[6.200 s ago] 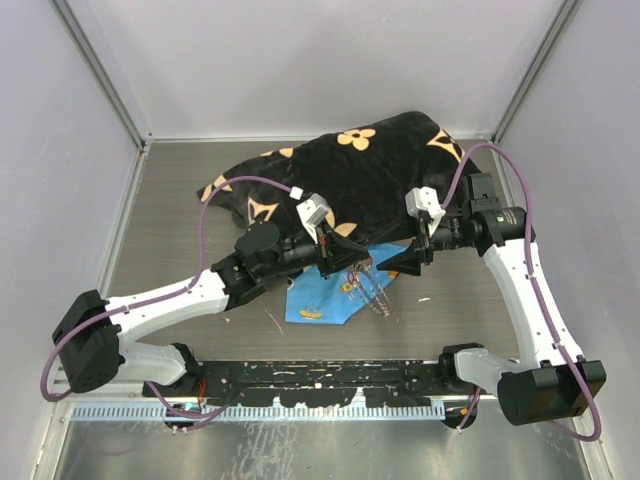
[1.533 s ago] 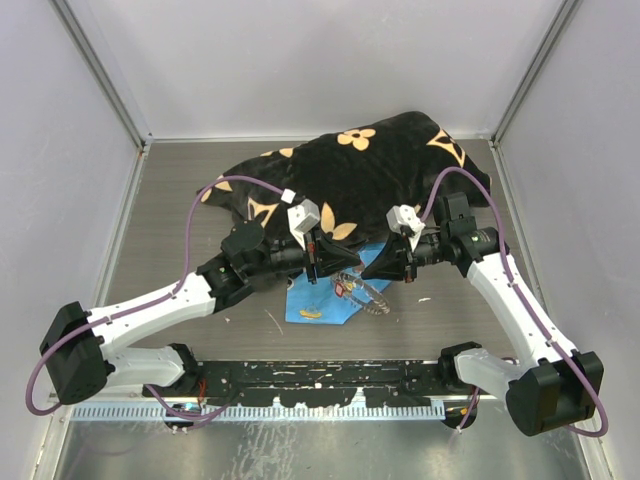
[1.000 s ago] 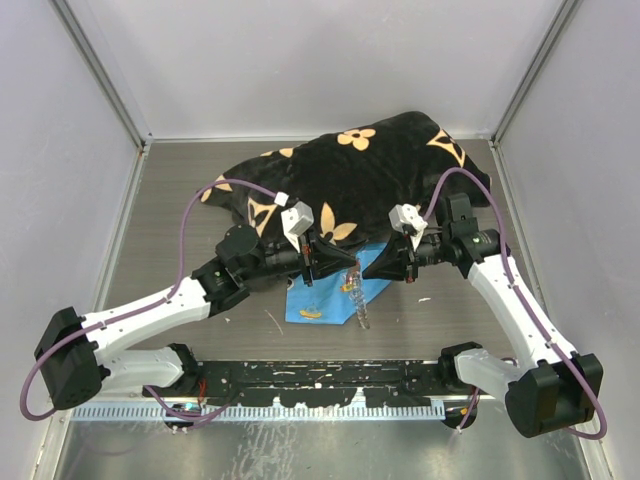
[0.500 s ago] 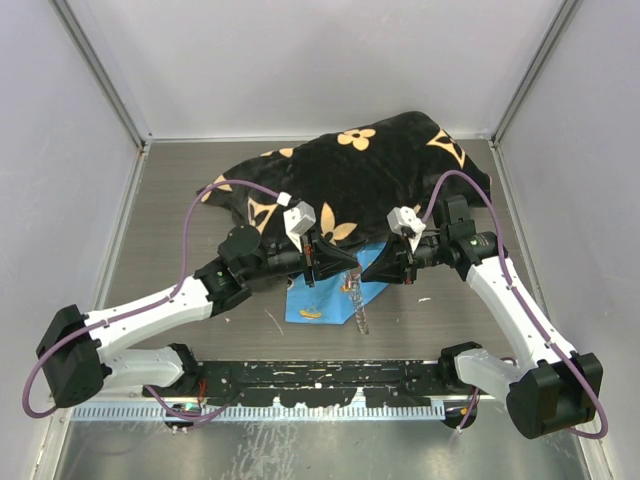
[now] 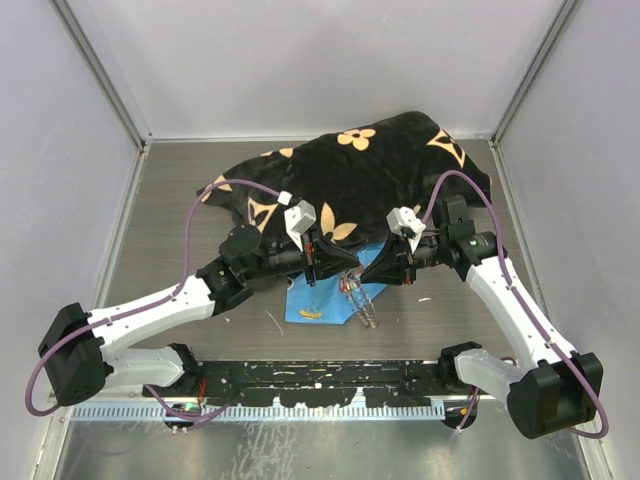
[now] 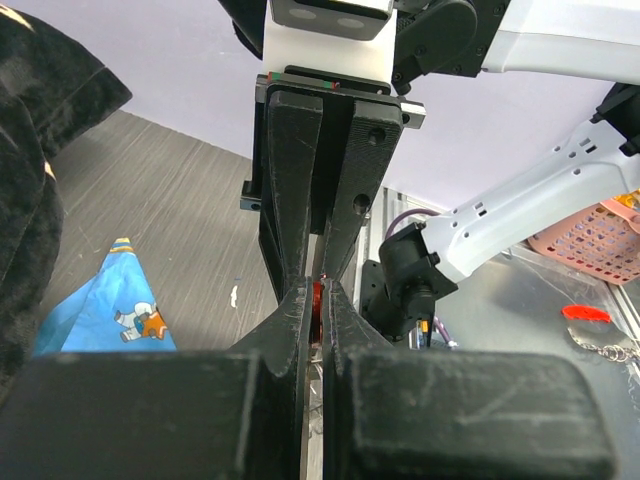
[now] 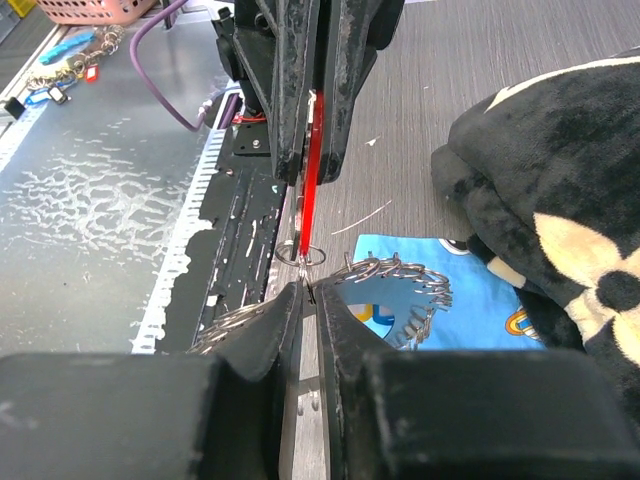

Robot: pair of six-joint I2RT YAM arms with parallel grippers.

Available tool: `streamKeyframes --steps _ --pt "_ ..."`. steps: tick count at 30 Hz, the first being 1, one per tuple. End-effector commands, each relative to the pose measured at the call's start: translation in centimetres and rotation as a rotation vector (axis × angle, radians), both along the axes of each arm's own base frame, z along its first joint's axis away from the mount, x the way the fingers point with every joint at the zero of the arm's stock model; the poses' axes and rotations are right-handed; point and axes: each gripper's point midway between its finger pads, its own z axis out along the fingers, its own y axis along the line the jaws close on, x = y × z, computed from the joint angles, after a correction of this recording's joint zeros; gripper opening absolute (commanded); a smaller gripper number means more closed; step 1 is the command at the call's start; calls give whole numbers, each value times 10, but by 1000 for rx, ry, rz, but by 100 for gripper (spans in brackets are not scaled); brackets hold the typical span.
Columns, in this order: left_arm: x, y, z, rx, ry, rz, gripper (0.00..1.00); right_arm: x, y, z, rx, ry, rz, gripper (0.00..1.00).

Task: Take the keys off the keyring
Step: Remove the key from the keyring.

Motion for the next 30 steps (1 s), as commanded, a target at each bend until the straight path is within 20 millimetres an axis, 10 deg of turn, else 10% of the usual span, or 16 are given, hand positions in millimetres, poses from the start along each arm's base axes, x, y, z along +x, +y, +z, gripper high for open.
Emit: streamKeyframes --steps 1,30 --pt "-2 1 34 -105 -66 -11 0 -4 2 10 35 -29 26 17" --pt "14 22 3 -71 -45 145 0 -7 -2 22 65 -23 26 1"
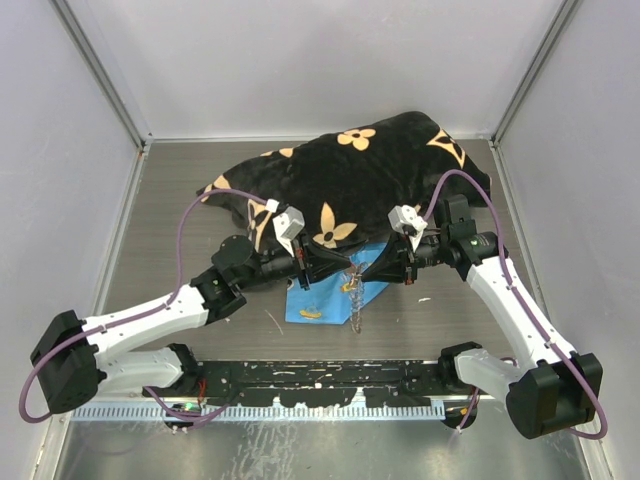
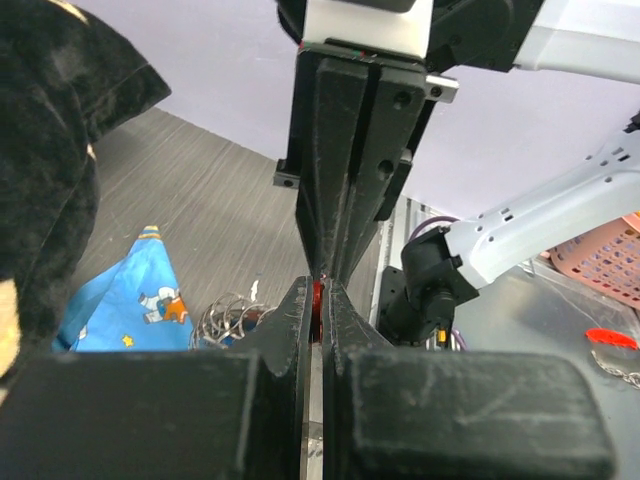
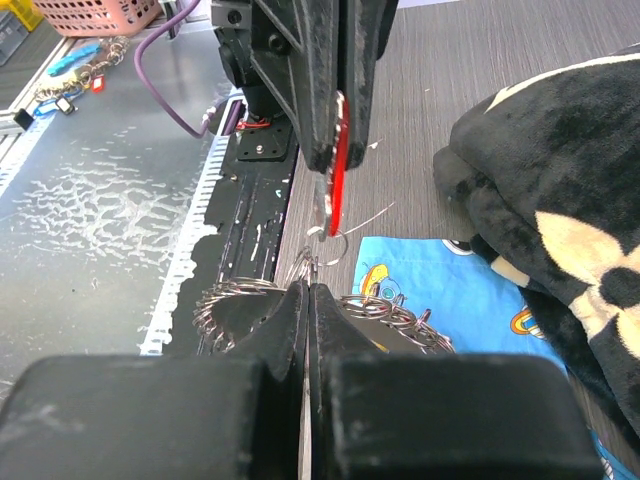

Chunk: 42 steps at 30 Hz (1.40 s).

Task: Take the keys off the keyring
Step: Remove the key from the keyring.

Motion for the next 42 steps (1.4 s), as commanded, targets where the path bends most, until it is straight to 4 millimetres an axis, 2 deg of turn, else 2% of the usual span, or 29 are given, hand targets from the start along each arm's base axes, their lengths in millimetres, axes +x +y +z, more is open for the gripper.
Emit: streamKeyframes --steps 1,6,12,14,19,25,30,37,42 --pt "12 8 8 -38 -48 76 0 -8 0 20 56 -47 33 1" --pt "20 7 -10 -5 -17 102 0 -8 0 19 53 -48 31 1" --pt "23 11 -19 2 7 129 3 -8 0 18 51 -47 29 1" --pt "21 14 -22 1 19 131 10 -8 0 17 50 -48 27 1" --pt "16 23 -26 -10 60 146 38 -7 0 16 47 -50 24 1" --pt "3 37 -20 -33 90 136 52 -7 0 16 45 -49 23 1" --pt "-13 34 -10 -64 151 55 53 -8 0 15 44 -50 22 1" --pt "-12 29 -11 -73 202 43 49 -10 -1 14 46 -71 27 1" --pt "-13 27 -10 -56 154 31 38 -9 -2 12 34 -113 22 1"
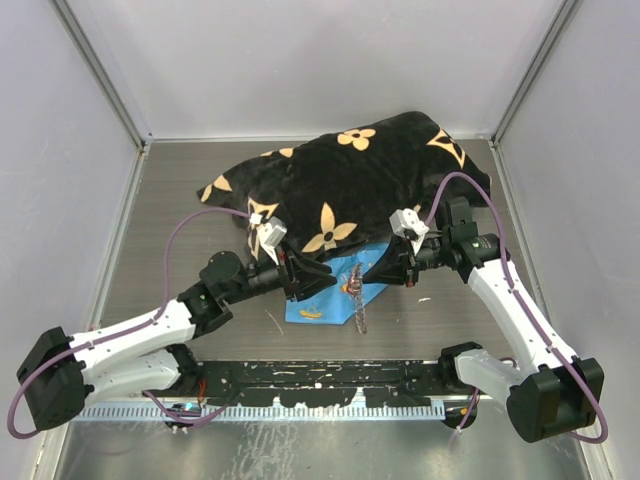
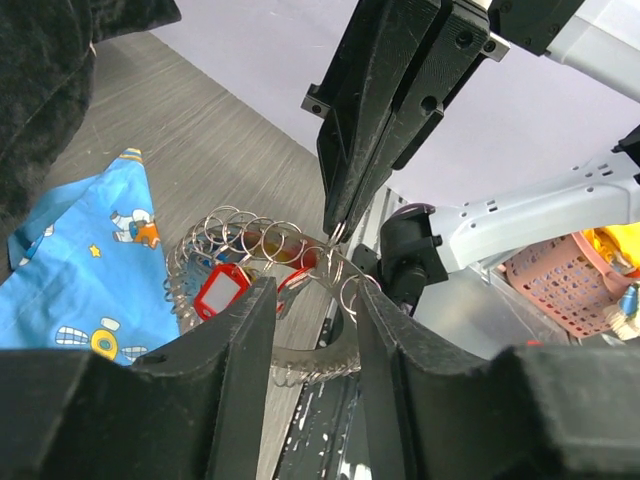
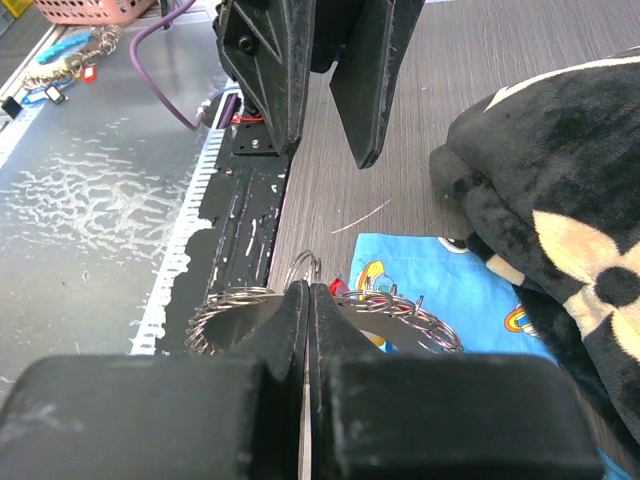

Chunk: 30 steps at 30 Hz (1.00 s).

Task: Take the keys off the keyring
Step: Remove the key from the keyring.

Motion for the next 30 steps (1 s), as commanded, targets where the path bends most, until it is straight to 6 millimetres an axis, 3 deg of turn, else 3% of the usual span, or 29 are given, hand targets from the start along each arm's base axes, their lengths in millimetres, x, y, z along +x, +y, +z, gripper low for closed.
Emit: streamKeyframes --steps 1,10,16,30 --pt "0 -2 24 -35 -86 -18 37 -5 -1 12 30 -100 20 1" --pt "-2 -1 21 69 -345 -30 36 1 -11 11 -140 -328 39 1" --pt "17 3 4 147 -418 53 20 -4 -9 15 -141 -368 75 1" --pt "8 -35 7 99 -546 69 24 -5 -7 13 -119 -344 84 1"
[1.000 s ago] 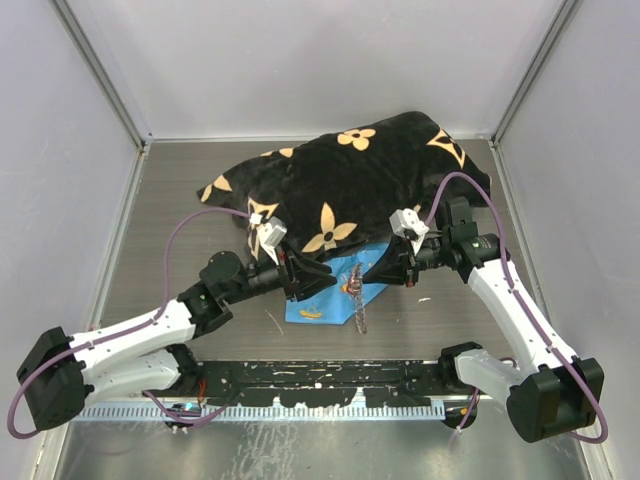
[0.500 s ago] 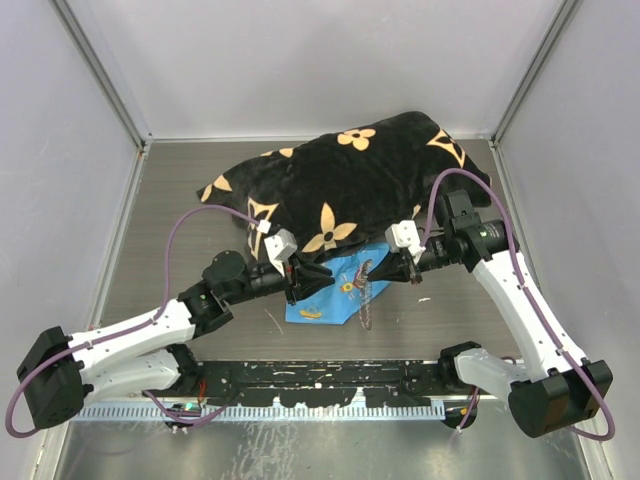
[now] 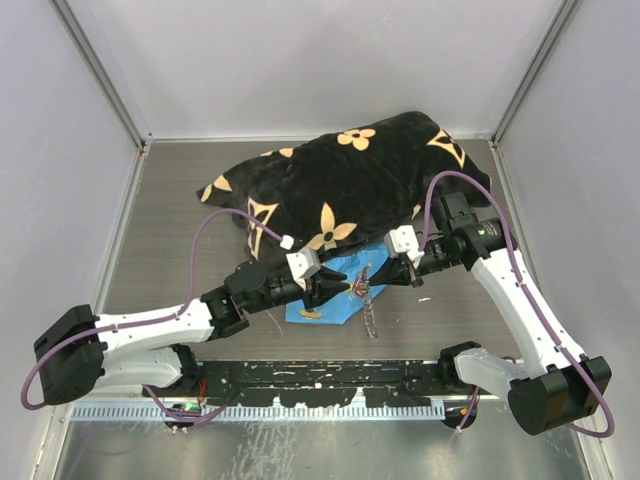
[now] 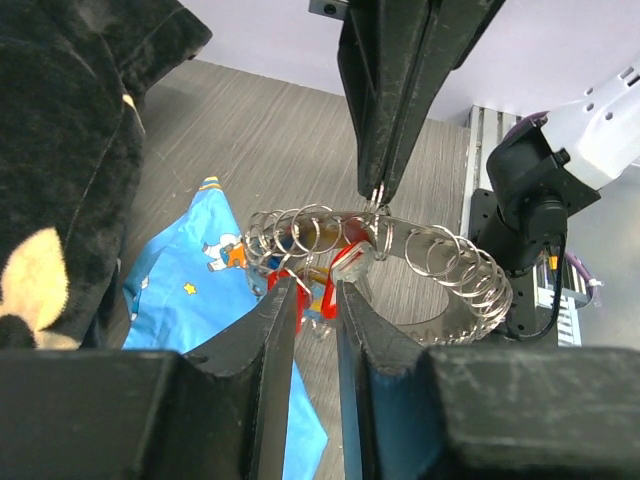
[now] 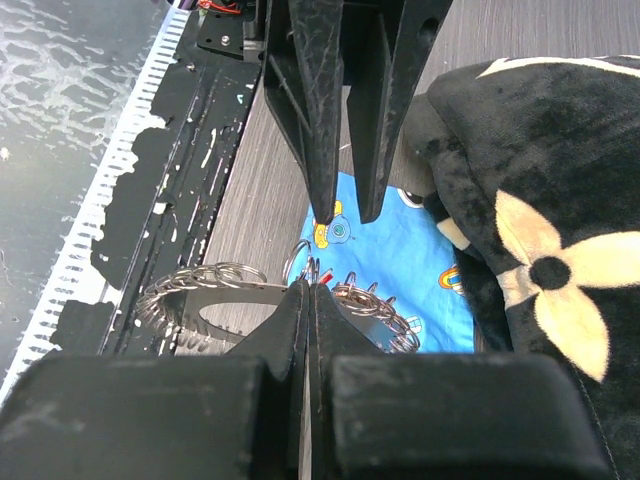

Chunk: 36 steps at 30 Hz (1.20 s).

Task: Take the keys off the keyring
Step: Remove the key from the keyring.

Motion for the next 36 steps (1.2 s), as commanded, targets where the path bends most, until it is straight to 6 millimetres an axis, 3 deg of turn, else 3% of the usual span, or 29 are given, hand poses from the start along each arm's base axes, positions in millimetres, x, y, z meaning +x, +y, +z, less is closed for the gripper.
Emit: streamKeyframes --steps 1,36 --pt "4 -7 38 -107 -117 22 24 -2 6 16 59 -37 30 1" --pt "-18 -31 41 -156 -120 -23 28 -6 6 14 72 -21 32 1"
